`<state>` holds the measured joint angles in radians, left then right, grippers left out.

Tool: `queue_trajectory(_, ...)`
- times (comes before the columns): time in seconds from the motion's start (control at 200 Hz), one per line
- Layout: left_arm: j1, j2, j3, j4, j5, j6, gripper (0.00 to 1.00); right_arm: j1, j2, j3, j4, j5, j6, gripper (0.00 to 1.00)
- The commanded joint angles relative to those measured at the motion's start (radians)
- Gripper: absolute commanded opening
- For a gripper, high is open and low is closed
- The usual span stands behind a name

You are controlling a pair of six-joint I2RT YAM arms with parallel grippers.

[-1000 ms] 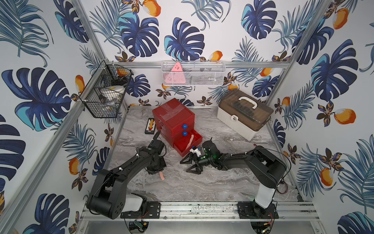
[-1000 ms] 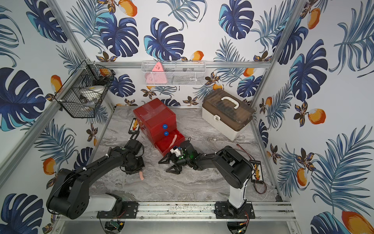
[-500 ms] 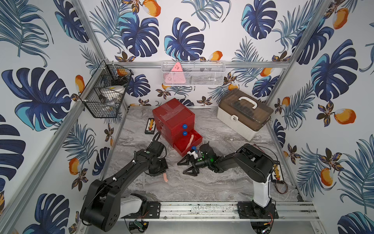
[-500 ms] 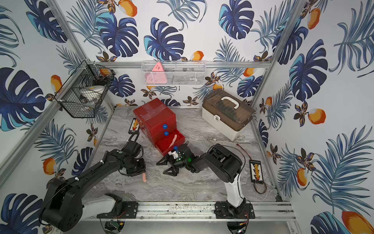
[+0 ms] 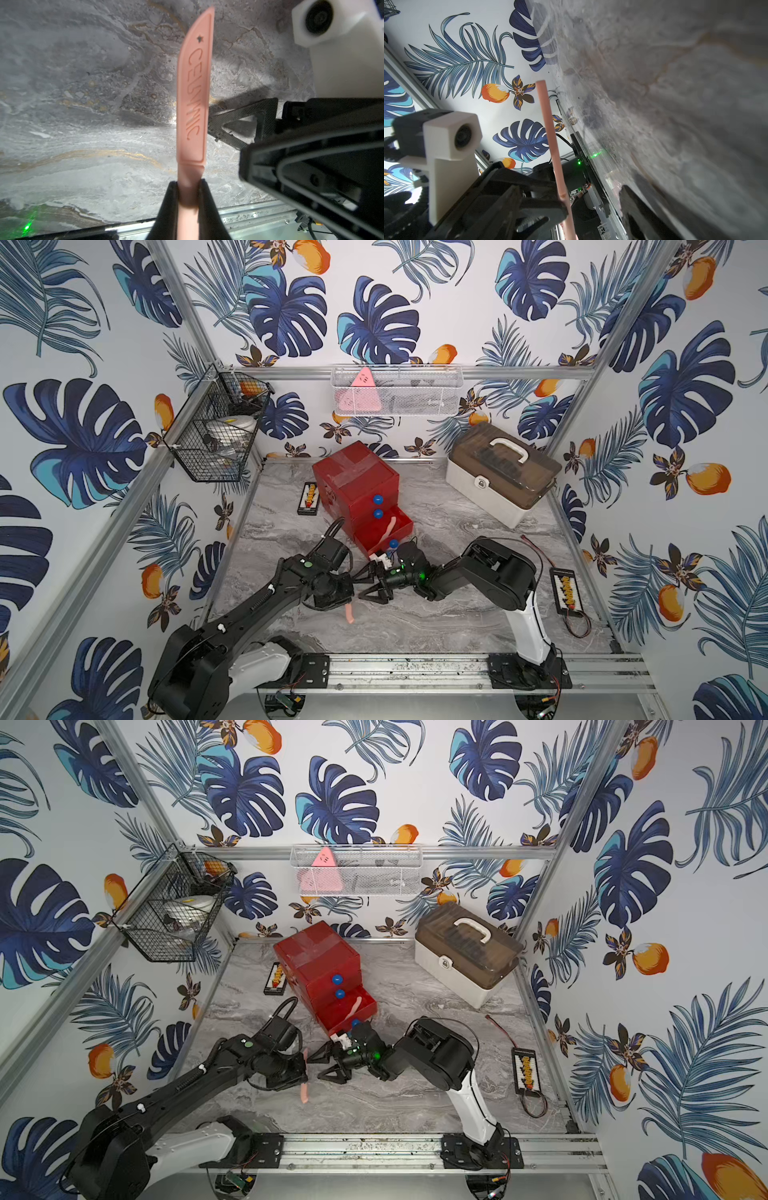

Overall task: Place the fruit knives into the drawer by color
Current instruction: Pick up the fruit knife from the center of the board.

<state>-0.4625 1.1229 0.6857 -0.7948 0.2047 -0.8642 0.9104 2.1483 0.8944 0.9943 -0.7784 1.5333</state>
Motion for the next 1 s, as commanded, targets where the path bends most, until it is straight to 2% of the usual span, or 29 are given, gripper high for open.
queue_trajectory(0.0,-0.011,-0.015,-0.005,-0.018,-0.005,-0.034,0.07,0.006,0.019,0.018,0.071,0.017,0.027,0.72)
queue_trajectory(0.125,-0.025,-0.026,-0.017,-0.016,0.001,-0.045,0.07,0.012,0.04,0.044,0.105,0.016,0.049,0.68)
queue_trajectory(0.555,-0.057,-0.02,-0.023,0.008,0.009,-0.059,0.09,0.031,0.024,0.022,0.147,0.024,0.076,0.34)
queue_trajectory(0.996,-0.112,-0.028,-0.02,0.026,0.026,-0.082,0.1,0.058,0.022,0.015,0.147,0.033,0.086,0.21)
